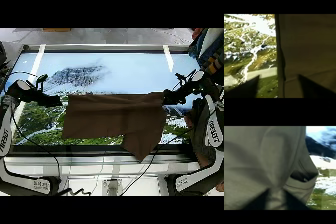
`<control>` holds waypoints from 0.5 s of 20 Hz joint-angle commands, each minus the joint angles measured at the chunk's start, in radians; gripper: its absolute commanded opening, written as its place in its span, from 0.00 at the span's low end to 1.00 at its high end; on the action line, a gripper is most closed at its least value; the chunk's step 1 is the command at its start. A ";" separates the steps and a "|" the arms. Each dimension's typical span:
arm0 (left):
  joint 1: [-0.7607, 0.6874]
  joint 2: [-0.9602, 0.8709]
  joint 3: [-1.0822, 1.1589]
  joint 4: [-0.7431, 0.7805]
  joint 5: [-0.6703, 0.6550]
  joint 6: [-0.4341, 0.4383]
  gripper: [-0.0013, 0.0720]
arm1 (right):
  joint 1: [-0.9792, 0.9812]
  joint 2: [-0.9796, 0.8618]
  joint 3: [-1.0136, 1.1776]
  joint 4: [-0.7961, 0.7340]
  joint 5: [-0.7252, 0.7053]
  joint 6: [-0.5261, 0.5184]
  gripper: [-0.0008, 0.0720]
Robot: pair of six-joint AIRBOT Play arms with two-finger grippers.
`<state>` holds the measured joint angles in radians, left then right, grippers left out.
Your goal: Fold the clothes and pants, and hang the long-sleeved shirts on hangers.
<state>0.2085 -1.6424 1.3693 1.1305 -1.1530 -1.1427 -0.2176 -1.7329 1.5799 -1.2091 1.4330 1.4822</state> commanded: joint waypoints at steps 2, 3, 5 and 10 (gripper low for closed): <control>0.001 -0.003 0.001 -0.049 -0.053 -0.003 0.96 | -0.001 0.000 0.002 -0.009 0.016 -0.002 0.85; 0.001 -0.001 0.002 -0.051 -0.067 -0.003 0.96 | -0.003 0.001 0.003 -0.016 0.021 -0.002 0.85; 0.006 0.019 0.003 -0.051 -0.101 -0.003 0.95 | -0.007 0.013 0.005 -0.040 0.045 -0.002 0.73; 0.064 0.166 0.003 -0.032 -0.158 0.030 0.03 | -0.032 0.160 0.004 -0.079 0.105 -0.088 0.11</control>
<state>0.2428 -1.5513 1.3720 1.0939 -1.2819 -1.1397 -0.2379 -1.6489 1.5841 -1.2678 1.4998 1.4521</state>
